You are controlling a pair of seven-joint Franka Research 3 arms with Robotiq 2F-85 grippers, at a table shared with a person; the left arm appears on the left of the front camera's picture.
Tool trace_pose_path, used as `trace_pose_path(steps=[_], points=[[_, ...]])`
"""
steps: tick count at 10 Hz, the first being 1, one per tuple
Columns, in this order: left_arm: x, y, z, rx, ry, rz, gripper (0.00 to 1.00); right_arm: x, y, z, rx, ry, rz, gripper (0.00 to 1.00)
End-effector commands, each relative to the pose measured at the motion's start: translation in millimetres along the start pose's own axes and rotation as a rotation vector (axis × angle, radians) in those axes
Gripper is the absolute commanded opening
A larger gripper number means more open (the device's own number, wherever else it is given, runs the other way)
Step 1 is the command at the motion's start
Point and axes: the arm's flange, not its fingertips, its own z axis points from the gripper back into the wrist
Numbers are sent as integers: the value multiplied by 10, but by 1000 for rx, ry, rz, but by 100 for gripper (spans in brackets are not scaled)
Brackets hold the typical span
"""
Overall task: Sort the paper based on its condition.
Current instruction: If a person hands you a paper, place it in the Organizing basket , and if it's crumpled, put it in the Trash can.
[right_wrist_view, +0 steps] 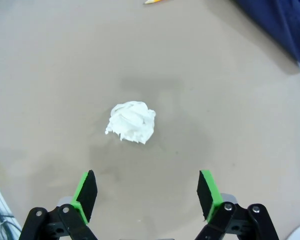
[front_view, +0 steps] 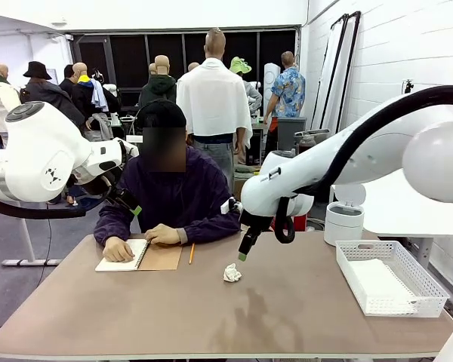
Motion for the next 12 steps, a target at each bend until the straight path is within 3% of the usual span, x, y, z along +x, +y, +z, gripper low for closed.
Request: trace_pose_path(steps=[1, 12], points=[[7, 15, -3, -1, -5, 2, 100, 96, -151, -97, 80, 21, 42, 100], [7, 15, -3, -1, -5, 2, 100, 322, -222, -709, 183, 63, 163, 100]])
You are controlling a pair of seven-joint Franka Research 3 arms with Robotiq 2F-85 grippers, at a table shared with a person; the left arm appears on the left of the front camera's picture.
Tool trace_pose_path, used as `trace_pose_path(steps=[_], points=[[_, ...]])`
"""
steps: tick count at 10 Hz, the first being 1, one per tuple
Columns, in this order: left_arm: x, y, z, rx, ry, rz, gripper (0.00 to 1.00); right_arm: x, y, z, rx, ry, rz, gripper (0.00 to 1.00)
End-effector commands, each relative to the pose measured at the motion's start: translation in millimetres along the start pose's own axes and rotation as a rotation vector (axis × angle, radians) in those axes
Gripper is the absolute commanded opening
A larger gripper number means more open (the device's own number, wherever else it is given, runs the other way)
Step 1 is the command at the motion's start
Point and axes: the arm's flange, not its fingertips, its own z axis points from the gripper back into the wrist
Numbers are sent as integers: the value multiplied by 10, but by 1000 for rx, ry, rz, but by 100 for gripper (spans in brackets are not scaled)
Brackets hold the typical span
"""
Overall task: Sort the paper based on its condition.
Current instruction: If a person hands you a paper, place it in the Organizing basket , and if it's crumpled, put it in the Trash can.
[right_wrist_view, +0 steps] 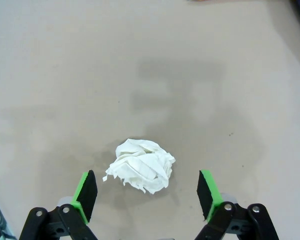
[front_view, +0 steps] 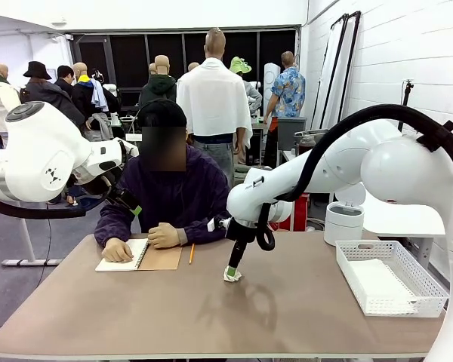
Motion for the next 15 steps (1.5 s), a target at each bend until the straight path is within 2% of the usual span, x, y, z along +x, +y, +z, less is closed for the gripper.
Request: trace_pose_path(steps=[1, 7, 9, 10, 11, 12, 15], points=[[7, 15, -2, -1, -5, 2, 100, 41, -74, -24, 20, -3, 34, 100], [7, 15, -2, -1, -5, 2, 100, 104, -118, -158, 55, 17, 21, 100], [7, 15, -2, -1, -5, 2, 100, 122, -117, -166, 48, 9, 19, 63], [7, 15, -2, -1, -5, 2, 100, 120, -124, -169, 47, 28, 13, 63], [7, 15, -2, -1, -5, 2, 100, 124, -129, -173, 45, 51, 0, 54], [7, 15, -2, -1, -5, 2, 100, 123, -126, -162, 56, 35, 0, 35], [7, 15, -2, -1, -5, 2, 100, 89, -127, -90, 29, 32, -41, 35]])
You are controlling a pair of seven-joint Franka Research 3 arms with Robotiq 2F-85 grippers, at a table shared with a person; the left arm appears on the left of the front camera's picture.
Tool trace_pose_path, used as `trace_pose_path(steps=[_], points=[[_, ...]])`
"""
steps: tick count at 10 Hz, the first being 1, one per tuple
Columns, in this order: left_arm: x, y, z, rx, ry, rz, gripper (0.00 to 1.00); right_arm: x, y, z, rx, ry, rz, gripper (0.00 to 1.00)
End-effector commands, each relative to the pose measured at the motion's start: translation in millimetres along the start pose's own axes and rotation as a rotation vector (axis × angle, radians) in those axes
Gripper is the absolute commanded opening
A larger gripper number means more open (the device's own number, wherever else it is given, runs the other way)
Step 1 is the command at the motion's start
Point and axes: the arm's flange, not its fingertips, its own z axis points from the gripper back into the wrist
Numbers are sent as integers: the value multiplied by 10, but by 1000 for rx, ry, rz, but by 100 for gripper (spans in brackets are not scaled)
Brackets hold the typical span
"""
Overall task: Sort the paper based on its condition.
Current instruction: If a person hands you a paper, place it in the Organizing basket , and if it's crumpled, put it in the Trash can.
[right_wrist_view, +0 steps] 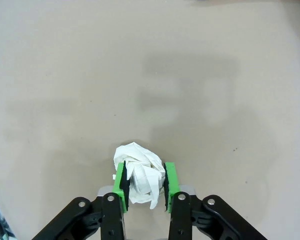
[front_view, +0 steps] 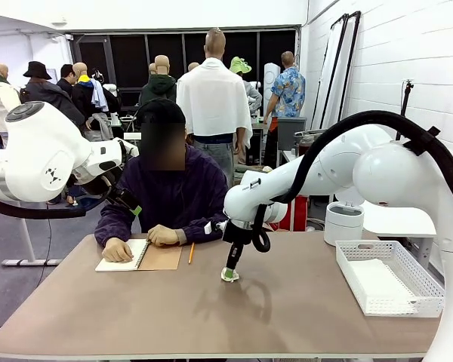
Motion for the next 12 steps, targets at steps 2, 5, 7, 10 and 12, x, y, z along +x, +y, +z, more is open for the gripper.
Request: trace_pose_path(steps=[2, 5, 7, 10, 12], points=[[8, 15, -2, -1, -5, 2, 100, -92, -7, 291, -57, -1, -104, 35], [8, 15, -2, -1, -5, 2, 100, -572, 105, 1310, -288, -38, -320, 35], [8, 15, -2, -1, -5, 2, 100, -1030, 140, 2008, -447, -65, -506, 35], [8, 15, -2, -1, -5, 2, 100, -1597, -8, 2658, -667, -95, -760, 35], [8, 15, -2, -1, -5, 2, 100, -1767, -17, 2791, -741, -122, -890, 35]])
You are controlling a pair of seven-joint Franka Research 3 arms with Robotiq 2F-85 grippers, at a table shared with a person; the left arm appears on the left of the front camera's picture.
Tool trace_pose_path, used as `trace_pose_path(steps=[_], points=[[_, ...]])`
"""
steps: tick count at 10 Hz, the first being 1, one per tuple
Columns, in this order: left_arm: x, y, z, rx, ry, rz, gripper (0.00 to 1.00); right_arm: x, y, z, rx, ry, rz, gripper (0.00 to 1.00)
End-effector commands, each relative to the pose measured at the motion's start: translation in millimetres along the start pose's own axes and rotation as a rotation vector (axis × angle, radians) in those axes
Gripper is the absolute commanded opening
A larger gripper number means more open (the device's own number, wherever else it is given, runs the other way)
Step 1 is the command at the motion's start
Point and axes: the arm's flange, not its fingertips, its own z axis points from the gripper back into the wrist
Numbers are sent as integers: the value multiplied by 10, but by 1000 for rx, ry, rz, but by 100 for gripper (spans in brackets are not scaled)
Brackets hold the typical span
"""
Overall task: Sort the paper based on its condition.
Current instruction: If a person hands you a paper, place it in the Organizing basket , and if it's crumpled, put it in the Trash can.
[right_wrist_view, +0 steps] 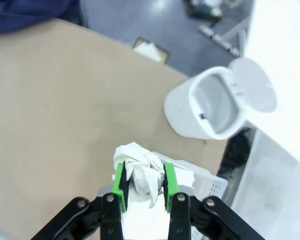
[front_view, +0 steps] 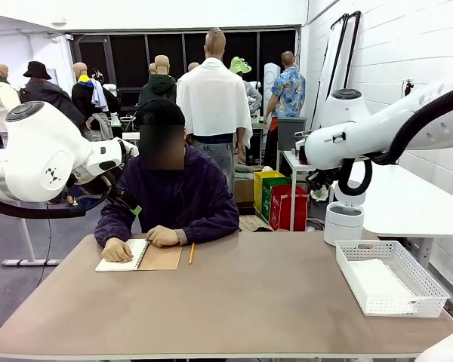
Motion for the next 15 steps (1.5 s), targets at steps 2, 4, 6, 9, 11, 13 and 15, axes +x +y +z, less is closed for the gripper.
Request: trace_pose_path(steps=[2, 4, 6, 9, 11, 13, 15], points=[[6, 13, -6, -2, -4, 2, 100, 0, 0, 0, 0, 0, 0, 35], [6, 13, -6, -2, -4, 2, 100, 0, 0, 0, 0, 0, 0, 35], [6, 13, -6, -2, -4, 2, 100, 0, 33, -3, -29, -1, -25, 35], [6, 13, -6, -2, -4, 2, 100, 161, -231, -385, -191, -78, -306, 35], [6, 13, -6, -2, -4, 2, 100, 227, -407, -627, -205, -82, -409, 35], [6, 13, -6, -2, -4, 2, 100, 266, -562, -854, -199, -35, -491, 35], [6, 13, -6, -2, -4, 2, 100, 329, -733, -1120, -197, -25, -554, 35]])
